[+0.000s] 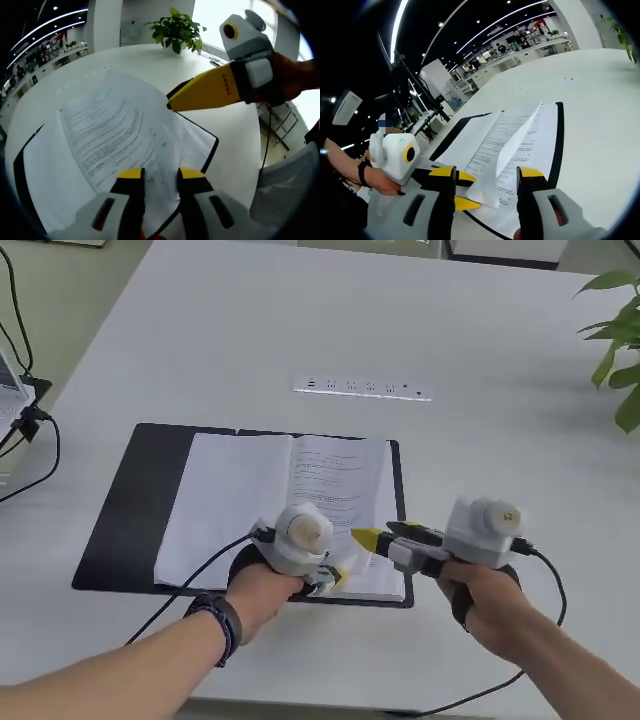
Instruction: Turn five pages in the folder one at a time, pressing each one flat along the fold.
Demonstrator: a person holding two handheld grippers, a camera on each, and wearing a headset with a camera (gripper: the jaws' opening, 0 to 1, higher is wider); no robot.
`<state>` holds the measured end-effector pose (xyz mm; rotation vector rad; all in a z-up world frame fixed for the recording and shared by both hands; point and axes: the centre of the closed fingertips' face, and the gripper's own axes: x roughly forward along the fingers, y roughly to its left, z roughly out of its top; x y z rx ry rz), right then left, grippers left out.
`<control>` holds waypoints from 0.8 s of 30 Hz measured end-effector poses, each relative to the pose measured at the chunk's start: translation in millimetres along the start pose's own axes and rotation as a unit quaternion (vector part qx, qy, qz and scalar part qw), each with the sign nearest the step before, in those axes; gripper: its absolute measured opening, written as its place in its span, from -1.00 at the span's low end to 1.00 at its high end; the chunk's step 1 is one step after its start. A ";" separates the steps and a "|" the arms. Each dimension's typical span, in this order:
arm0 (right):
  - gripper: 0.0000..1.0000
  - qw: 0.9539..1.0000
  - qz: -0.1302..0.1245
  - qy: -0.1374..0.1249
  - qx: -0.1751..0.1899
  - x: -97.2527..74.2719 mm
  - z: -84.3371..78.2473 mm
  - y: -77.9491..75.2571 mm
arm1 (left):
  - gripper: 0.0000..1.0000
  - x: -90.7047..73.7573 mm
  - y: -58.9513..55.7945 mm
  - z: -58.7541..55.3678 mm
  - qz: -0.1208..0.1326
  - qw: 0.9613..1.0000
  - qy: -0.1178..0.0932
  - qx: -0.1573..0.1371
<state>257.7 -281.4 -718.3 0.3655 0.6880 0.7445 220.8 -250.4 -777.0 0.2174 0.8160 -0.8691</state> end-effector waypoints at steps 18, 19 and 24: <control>-0.95 0.995 -0.001 -0.042 0.095 -6.0 -3.4 -10.9 | -0.13 -8.3 -9.5 5.0 -0.022 1.000 -0.004 0.004; -0.95 0.994 -0.002 -0.044 0.098 -6.2 -2.8 -11.0 | -0.11 -9.8 -9.7 5.9 -0.022 1.000 -0.006 0.003; -0.99 0.992 -0.006 -0.053 0.110 -5.0 -0.8 -8.4 | -0.04 -16.6 -10.8 9.7 -0.024 1.000 -0.015 0.009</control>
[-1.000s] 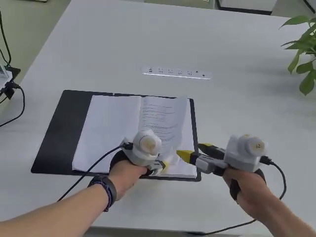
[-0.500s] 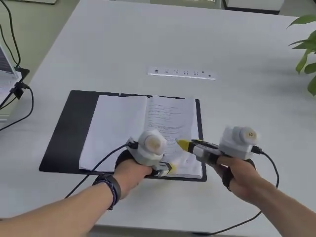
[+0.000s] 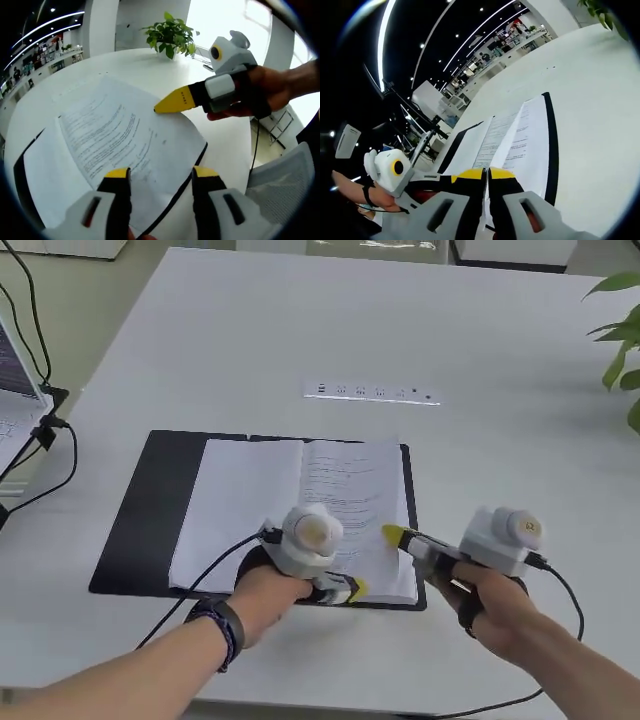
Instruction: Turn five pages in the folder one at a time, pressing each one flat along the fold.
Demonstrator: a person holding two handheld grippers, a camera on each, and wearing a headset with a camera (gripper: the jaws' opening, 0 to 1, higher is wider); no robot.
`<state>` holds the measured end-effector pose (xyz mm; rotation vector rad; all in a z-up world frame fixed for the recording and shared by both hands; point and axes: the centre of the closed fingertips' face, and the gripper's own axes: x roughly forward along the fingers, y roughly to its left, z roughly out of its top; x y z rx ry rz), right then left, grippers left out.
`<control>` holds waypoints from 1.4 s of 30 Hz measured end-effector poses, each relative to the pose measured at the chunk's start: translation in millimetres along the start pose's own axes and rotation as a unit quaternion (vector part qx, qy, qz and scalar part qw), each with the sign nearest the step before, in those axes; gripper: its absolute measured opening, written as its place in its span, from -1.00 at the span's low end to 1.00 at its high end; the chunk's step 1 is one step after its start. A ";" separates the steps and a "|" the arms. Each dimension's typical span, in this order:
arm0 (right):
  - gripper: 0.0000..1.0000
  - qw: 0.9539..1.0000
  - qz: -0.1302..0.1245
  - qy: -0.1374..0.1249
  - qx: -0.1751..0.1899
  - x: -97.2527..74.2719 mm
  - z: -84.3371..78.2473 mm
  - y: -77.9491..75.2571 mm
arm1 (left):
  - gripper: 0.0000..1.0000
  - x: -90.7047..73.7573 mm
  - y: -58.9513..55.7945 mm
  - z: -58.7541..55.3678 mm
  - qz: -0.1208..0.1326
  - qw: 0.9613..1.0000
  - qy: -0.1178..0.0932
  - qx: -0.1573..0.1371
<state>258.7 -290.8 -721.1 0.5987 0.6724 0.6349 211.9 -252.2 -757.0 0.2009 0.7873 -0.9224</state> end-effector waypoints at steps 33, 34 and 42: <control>-1.00 0.999 0.040 -0.015 -0.021 39.1 8.7 71.7 | 0.09 -88.8 66.1 -18.9 0.060 0.996 -0.052 -0.042; -1.00 0.999 0.041 -0.013 -0.022 40.3 8.2 73.0 | 0.09 -91.5 68.9 -19.8 0.064 0.996 -0.053 -0.042; -1.00 0.998 0.056 -0.001 -0.034 52.0 4.8 90.4 | 0.12 -116.1 89.7 -25.9 0.090 0.992 -0.066 -0.052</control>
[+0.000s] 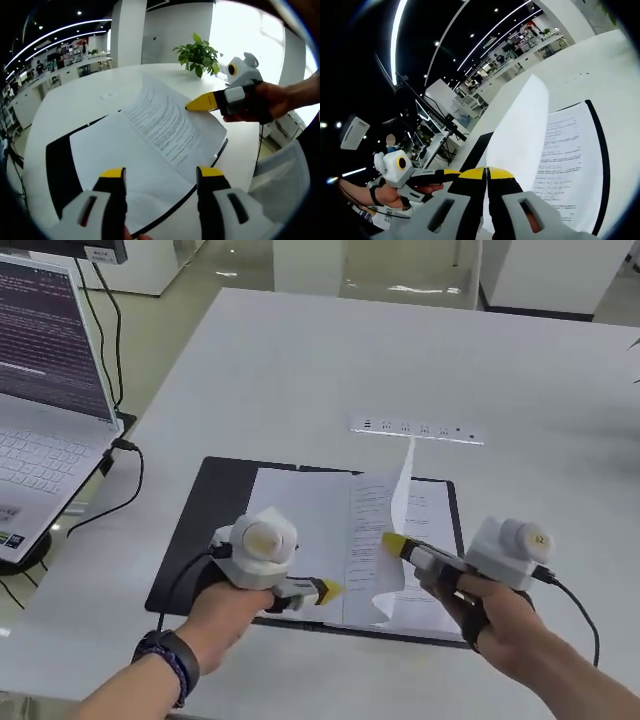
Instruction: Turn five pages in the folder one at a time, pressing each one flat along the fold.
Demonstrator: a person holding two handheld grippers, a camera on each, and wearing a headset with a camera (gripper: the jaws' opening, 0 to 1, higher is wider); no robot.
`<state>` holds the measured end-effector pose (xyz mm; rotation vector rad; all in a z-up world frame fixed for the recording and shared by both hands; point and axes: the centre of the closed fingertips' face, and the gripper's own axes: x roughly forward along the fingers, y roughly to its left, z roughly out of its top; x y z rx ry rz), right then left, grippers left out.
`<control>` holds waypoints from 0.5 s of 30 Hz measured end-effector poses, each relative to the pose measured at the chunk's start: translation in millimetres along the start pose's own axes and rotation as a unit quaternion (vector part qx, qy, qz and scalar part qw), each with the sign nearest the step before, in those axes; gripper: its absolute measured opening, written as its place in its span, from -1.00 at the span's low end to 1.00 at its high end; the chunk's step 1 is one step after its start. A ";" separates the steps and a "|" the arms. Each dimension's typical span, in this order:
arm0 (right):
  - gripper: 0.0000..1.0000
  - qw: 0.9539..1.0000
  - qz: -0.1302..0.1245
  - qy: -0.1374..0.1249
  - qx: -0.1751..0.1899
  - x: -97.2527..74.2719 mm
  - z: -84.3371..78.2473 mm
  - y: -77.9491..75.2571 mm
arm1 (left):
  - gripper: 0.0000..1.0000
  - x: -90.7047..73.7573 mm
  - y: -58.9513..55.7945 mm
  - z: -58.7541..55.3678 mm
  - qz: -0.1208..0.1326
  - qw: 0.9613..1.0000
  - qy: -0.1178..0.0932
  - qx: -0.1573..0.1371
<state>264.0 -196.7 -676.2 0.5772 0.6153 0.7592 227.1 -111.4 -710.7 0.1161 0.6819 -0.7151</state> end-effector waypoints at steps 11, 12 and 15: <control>-1.00 1.000 0.018 0.013 -0.008 19.5 -3.5 15.9 | 0.16 -28.8 22.4 -5.1 0.030 0.999 -0.014 -0.012; -1.00 1.000 0.020 0.013 -0.008 21.1 -3.4 17.7 | 0.16 -30.7 24.4 -6.1 0.032 0.999 -0.014 -0.013; -1.00 0.999 0.026 0.016 -0.010 28.4 -2.8 24.1 | 0.17 -38.8 31.8 -10.1 0.041 0.999 -0.016 -0.018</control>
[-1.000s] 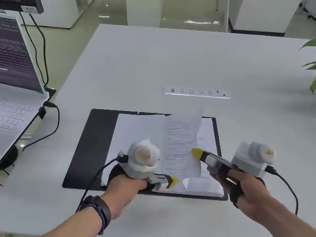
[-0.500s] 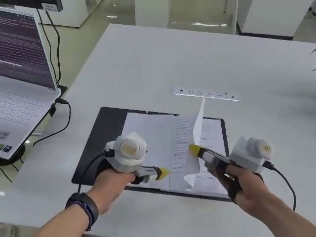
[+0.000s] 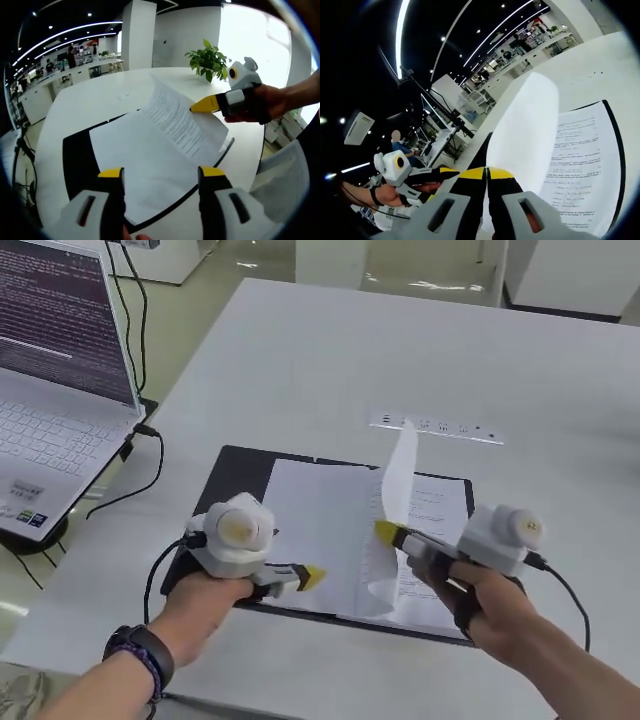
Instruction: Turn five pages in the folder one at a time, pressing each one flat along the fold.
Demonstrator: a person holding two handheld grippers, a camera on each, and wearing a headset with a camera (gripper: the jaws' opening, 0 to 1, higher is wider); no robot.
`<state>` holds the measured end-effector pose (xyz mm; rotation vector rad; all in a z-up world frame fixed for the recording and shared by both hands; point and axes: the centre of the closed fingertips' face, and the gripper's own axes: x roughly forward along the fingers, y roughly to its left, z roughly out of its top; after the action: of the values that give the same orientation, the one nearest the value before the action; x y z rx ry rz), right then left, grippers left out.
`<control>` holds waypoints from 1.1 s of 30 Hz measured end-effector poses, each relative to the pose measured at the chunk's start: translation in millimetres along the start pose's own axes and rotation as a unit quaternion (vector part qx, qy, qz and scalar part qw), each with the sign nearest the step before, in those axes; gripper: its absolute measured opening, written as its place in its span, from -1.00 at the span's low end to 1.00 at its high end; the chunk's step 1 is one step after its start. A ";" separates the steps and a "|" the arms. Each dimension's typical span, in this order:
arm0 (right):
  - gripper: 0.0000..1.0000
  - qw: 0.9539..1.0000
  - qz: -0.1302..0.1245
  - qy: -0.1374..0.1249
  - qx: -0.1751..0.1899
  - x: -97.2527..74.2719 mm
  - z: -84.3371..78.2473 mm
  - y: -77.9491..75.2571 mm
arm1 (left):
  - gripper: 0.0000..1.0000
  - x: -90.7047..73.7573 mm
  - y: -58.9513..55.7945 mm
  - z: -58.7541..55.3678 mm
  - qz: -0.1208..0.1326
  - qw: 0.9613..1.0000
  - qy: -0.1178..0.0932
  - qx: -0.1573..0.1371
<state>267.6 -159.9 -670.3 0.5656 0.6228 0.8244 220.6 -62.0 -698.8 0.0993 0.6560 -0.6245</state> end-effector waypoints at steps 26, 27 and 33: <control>-1.00 0.997 0.046 0.065 -0.010 57.8 -31.3 39.1 | 0.22 -53.9 36.5 -24.0 0.065 0.993 -0.031 -0.088; -1.00 0.996 0.048 0.069 -0.010 60.0 -33.7 39.4 | 0.23 -55.9 38.5 -24.7 0.067 0.993 -0.031 -0.089; -1.00 0.995 0.053 0.087 -0.011 70.8 -44.4 43.6 | 0.23 -67.5 49.6 -25.9 0.082 0.991 -0.037 -0.096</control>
<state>252.5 -69.3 -691.3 0.5138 0.7467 0.9876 193.3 20.0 -684.2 -0.0490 0.6271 -0.4032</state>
